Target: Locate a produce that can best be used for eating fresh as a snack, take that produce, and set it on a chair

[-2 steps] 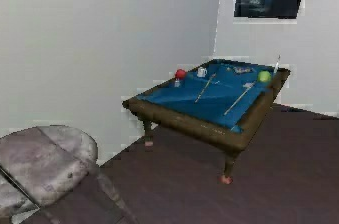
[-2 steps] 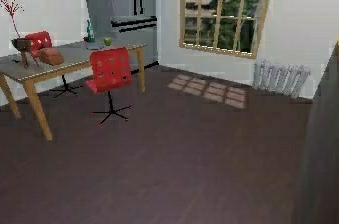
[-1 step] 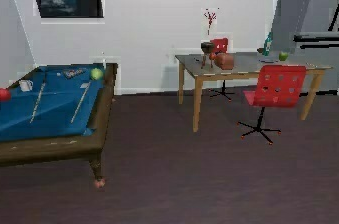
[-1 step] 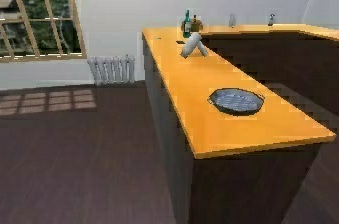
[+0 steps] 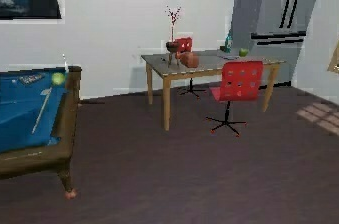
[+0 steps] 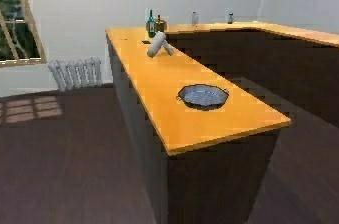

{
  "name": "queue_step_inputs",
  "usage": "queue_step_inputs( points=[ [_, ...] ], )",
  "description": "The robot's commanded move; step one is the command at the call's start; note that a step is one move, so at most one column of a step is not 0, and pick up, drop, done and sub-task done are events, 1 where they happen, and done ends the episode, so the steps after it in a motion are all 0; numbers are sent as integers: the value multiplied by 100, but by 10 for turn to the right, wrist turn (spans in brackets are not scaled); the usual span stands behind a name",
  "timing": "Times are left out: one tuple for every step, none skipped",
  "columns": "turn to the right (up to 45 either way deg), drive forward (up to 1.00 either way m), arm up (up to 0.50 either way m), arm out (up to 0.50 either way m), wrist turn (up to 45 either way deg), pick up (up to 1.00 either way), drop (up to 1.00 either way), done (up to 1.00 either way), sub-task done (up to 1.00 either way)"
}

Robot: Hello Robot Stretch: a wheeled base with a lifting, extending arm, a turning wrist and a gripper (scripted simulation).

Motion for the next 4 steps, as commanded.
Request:
queue_step_inputs(
  points=[
    [0, 55, 0, 0, 0, 0, 0, 0, 0],
    [450, 0, 0, 0, 0, 0, 0, 0, 0],
    [120, 0, 0, 0, 0, 0, 0, 0, 0],
    [0, 100, 0, 0, 0, 0, 0, 0, 0]
  ],
)
